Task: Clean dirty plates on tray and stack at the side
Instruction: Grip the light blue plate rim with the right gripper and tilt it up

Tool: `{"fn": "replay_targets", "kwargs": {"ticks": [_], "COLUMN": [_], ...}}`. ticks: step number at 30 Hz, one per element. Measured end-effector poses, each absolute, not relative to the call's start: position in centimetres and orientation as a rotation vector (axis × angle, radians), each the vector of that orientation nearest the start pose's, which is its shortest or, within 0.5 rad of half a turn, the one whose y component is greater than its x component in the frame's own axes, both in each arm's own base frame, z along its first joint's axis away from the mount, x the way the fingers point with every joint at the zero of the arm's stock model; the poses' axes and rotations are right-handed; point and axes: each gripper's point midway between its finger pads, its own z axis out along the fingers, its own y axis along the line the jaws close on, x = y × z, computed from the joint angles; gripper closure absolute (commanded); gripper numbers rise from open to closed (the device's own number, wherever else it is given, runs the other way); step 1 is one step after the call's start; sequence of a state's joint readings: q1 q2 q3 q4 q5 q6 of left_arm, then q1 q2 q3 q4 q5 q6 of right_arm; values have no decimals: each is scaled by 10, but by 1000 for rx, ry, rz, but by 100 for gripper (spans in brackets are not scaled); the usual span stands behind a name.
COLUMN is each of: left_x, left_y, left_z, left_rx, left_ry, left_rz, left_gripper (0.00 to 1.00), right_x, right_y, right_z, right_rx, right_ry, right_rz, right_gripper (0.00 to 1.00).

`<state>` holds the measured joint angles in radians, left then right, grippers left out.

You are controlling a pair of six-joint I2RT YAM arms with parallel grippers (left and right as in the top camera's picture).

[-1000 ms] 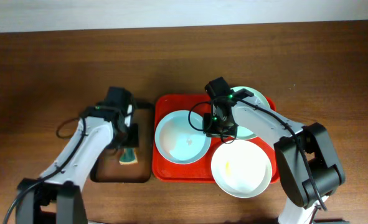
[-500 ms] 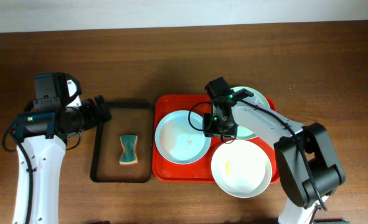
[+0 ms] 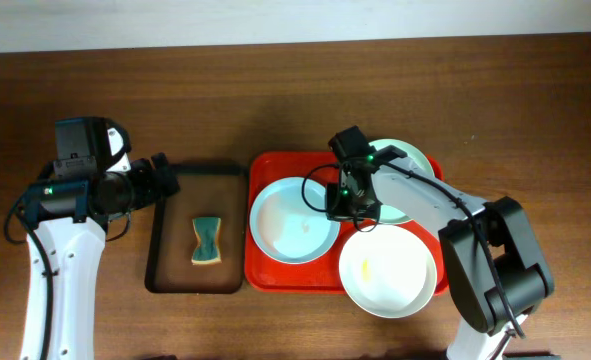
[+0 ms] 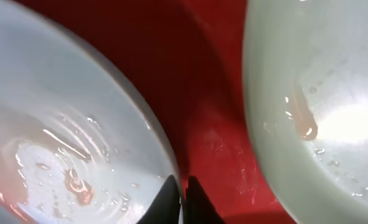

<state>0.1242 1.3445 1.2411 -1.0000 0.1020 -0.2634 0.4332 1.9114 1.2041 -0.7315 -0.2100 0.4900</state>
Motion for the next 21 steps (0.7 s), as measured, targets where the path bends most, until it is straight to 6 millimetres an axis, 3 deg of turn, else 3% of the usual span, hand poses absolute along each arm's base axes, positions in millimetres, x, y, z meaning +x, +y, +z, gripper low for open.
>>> {"fn": "replay_targets", "kwargs": {"ticks": [5, 16, 21], "left_x": [321, 320, 320], "left_y": [22, 22, 22], "left_z": [186, 186, 186], "left_rx": [-488, -488, -488], "left_ry": [2632, 2635, 2635], "left_rz": [-182, -182, -182], "left_gripper": [1, 1, 1], "right_x": [310, 327, 327], "right_y": [183, 188, 188], "right_z": [11, 74, 79], "right_rx": [73, 26, 2], "right_ry": [3129, 3084, 3085], "right_rz": [361, 368, 366], "right_gripper": [96, 96, 96]}}
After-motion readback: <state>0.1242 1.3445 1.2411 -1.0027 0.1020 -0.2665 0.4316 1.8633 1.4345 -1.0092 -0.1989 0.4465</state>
